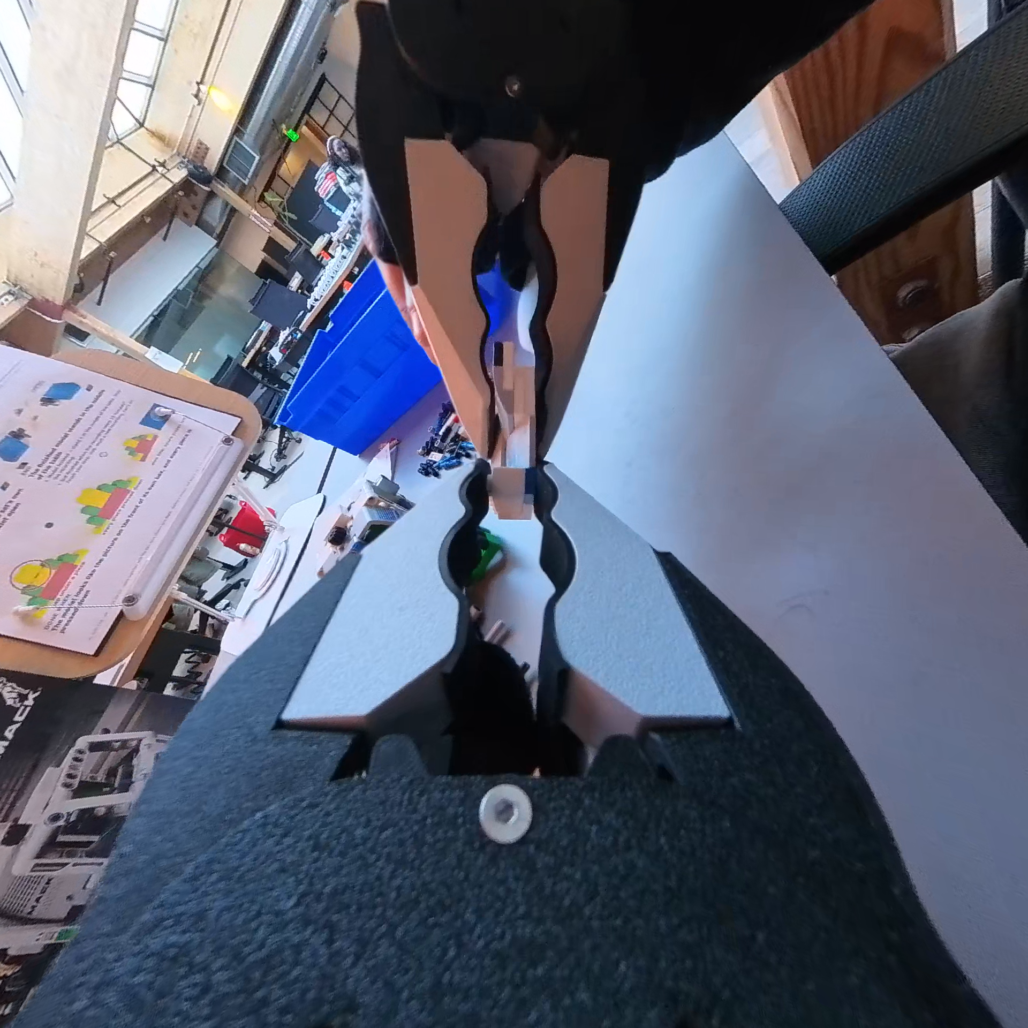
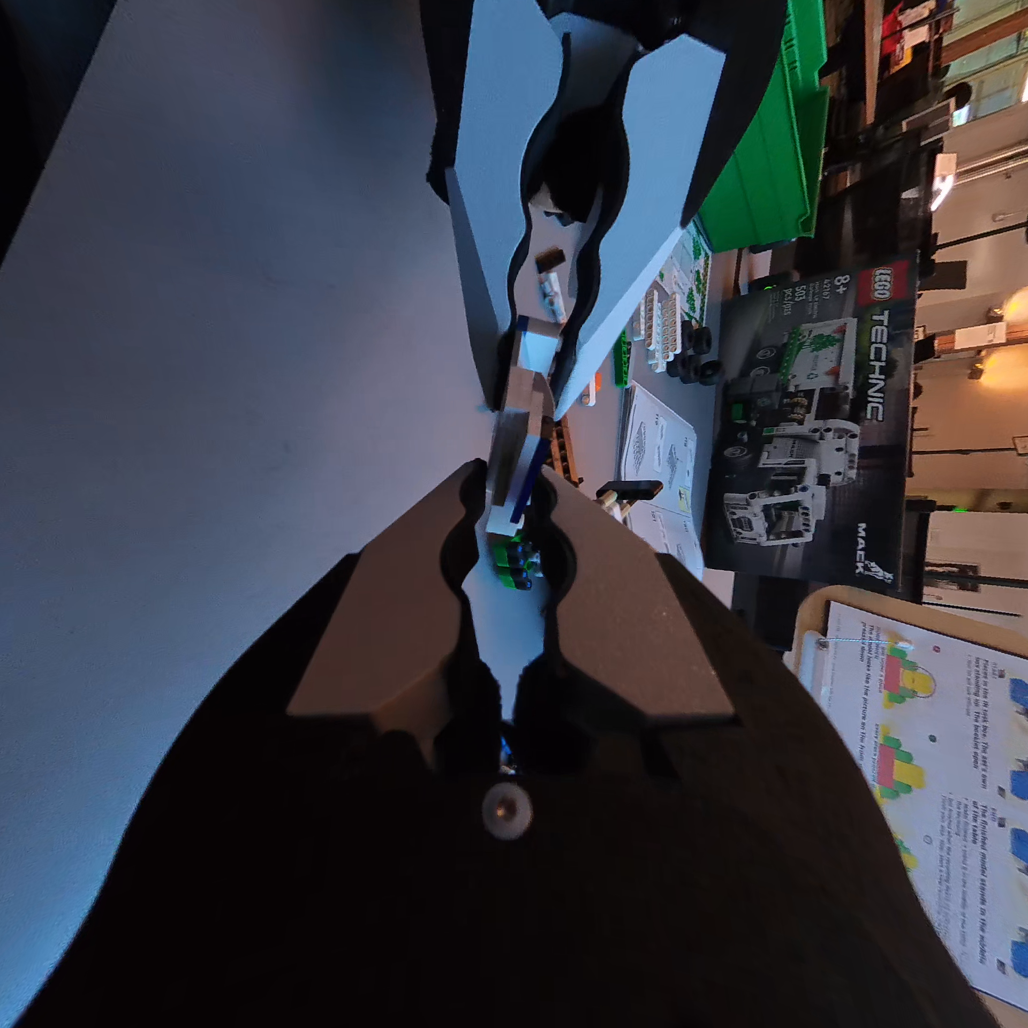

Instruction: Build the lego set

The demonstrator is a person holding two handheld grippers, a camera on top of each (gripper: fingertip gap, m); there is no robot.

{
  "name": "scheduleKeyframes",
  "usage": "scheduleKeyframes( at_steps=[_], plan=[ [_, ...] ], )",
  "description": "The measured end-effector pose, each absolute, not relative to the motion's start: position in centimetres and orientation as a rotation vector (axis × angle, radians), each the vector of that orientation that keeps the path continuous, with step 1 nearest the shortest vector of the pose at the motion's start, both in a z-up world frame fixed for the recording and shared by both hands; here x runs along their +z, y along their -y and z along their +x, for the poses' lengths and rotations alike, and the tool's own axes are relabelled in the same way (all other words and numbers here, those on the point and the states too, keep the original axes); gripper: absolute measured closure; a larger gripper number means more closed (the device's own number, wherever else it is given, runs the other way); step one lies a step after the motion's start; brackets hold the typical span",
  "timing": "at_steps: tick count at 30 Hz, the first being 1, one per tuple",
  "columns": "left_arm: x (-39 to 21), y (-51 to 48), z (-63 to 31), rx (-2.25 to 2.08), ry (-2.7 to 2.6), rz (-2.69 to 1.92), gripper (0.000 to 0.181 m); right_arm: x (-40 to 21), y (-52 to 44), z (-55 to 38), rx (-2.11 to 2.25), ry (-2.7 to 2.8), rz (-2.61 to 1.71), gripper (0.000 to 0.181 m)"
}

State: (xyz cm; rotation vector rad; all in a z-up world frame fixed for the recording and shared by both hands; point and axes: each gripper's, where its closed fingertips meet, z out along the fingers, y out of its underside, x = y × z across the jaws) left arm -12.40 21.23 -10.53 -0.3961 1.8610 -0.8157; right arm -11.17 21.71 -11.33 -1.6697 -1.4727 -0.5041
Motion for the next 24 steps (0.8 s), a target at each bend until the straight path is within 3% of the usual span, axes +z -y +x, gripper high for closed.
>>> scheduleKeyframes(
  at_steps=[24],
  plan=[
    [-12.3, -21.0, -12.3, -0.793, -1.943, -0.416, 0.167, -13.2, -21.8, -11.4, -0.492, 1.521, -1.725, 0.167]
  ],
)
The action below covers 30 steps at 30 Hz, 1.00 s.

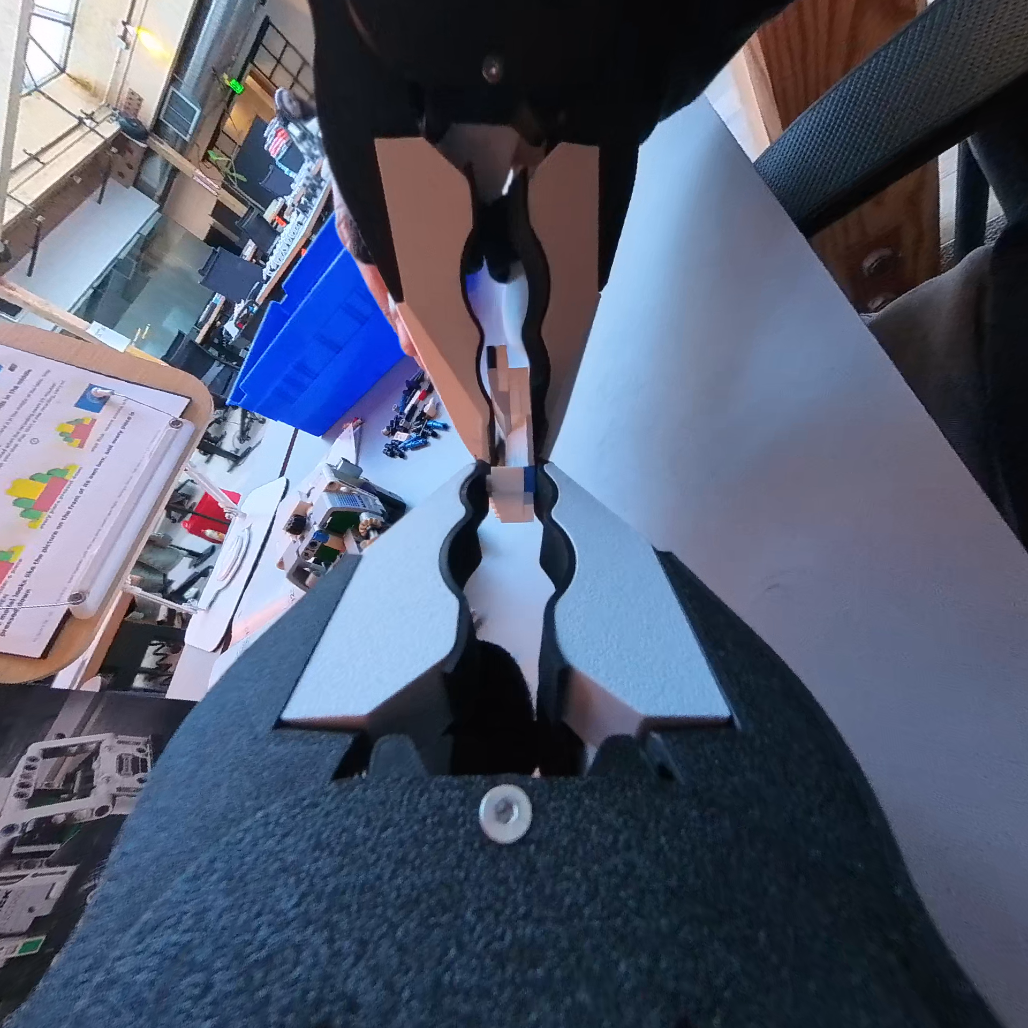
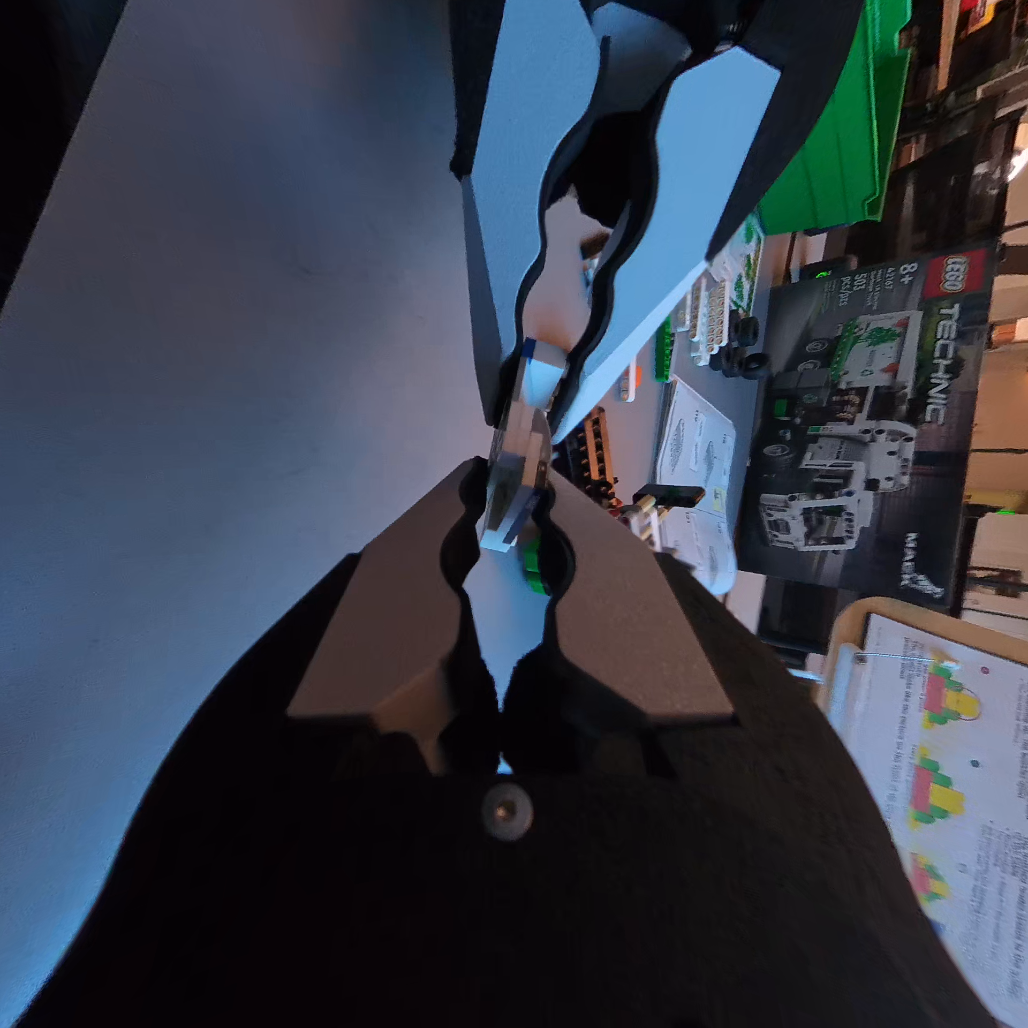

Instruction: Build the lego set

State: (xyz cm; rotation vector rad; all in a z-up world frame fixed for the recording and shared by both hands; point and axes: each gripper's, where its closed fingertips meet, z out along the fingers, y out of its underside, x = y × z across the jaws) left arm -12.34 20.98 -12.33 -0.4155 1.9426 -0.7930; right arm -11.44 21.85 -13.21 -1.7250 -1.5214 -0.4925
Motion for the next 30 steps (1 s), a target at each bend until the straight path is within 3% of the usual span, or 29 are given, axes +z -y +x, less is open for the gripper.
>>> scheduleKeyframes(
  at_steps=[3, 6, 13, 16, 19, 24, 26, 30],
  plan=[
    [-12.5, -21.2, -12.2, -0.765, -1.939, -0.412, 0.167, -13.3, -21.6, -11.3, -0.386, 1.417, -1.795, 0.163],
    [-12.4, -21.6, -12.1, -0.627, -1.9, -0.329, 0.168, -13.1, -20.1, -10.0, -0.173, 1.215, -1.982, 0.125],
    [-13.4, -21.3, -12.1, -0.413, -1.844, -0.153, 0.168, -11.9, -19.5, -12.0, 0.747, 0.456, -2.14, 0.107],
    [-13.0, -21.1, -12.2, -0.446, -1.835, -0.159, 0.168, -13.8, -20.0, -11.7, 0.67, 0.428, -2.163, 0.108],
    [-13.1, -21.1, -12.2, -0.443, -1.835, -0.158, 0.168, -13.6, -20.3, -12.3, 0.722, 0.38, -2.114, 0.127],
    [-13.8, -21.1, -12.0, -0.476, -1.876, -0.209, 0.167, -14.1, -20.2, -12.1, 0.726, 0.302, -2.11, 0.127],
    [-13.8, -21.6, -11.8, -0.488, -1.88, -0.248, 0.149, -14.8, -20.4, -10.9, 0.658, 0.252, -2.128, 0.127],
    [-13.4, -23.0, -11.4, -0.6, -1.925, -0.42, 0.139, -16.4, -20.7, -5.9, 0.361, 0.092, -2.194, 0.127]
  ],
)
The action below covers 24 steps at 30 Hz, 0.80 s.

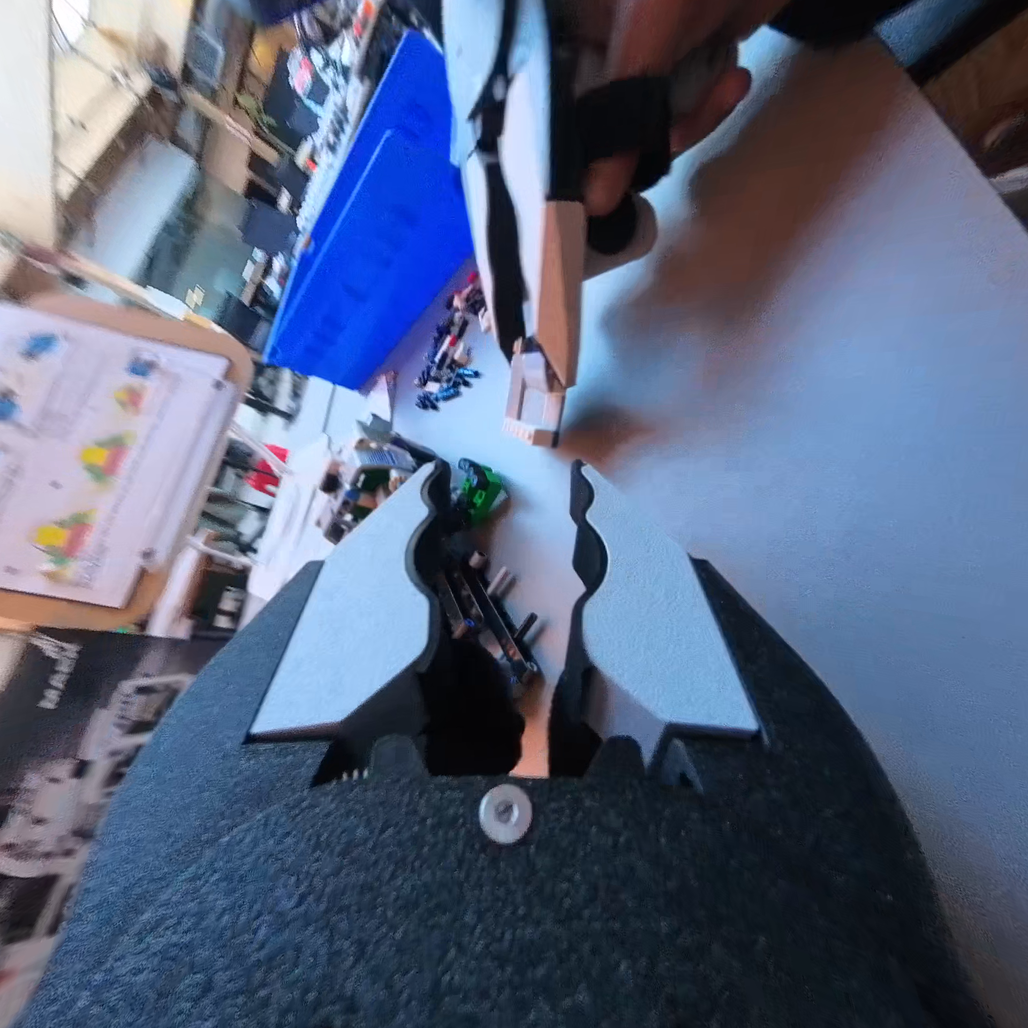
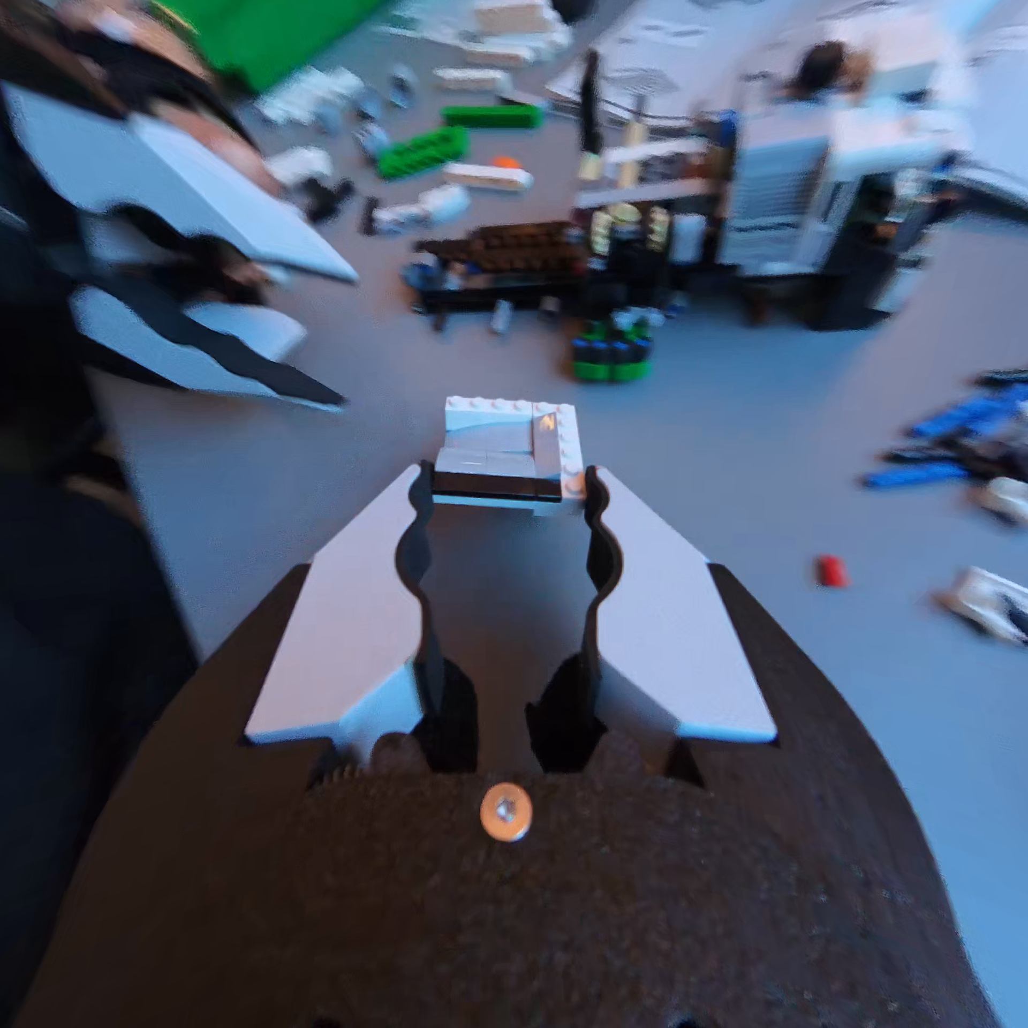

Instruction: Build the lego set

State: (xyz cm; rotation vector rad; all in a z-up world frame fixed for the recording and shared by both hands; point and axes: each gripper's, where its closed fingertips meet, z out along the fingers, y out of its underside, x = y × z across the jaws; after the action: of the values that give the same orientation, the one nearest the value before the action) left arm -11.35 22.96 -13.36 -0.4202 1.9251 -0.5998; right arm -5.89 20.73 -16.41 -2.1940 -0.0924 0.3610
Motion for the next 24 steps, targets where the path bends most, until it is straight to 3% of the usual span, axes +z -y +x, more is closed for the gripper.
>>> scheduleKeyframes(
  at_steps=[9, 24],
  plan=[
    [-12.4, -26.3, -9.9, -0.957, -1.913, -0.888, 0.145, -17.2, -21.0, -2.9, -0.065, 0.143, -2.243, 0.127],
    [-12.3, -26.8, -8.6, -0.955, -1.906, -0.988, 0.147, -18.9, -21.0, -3.7, 0.062, 0.153, -2.304, 0.125]
  ],
)
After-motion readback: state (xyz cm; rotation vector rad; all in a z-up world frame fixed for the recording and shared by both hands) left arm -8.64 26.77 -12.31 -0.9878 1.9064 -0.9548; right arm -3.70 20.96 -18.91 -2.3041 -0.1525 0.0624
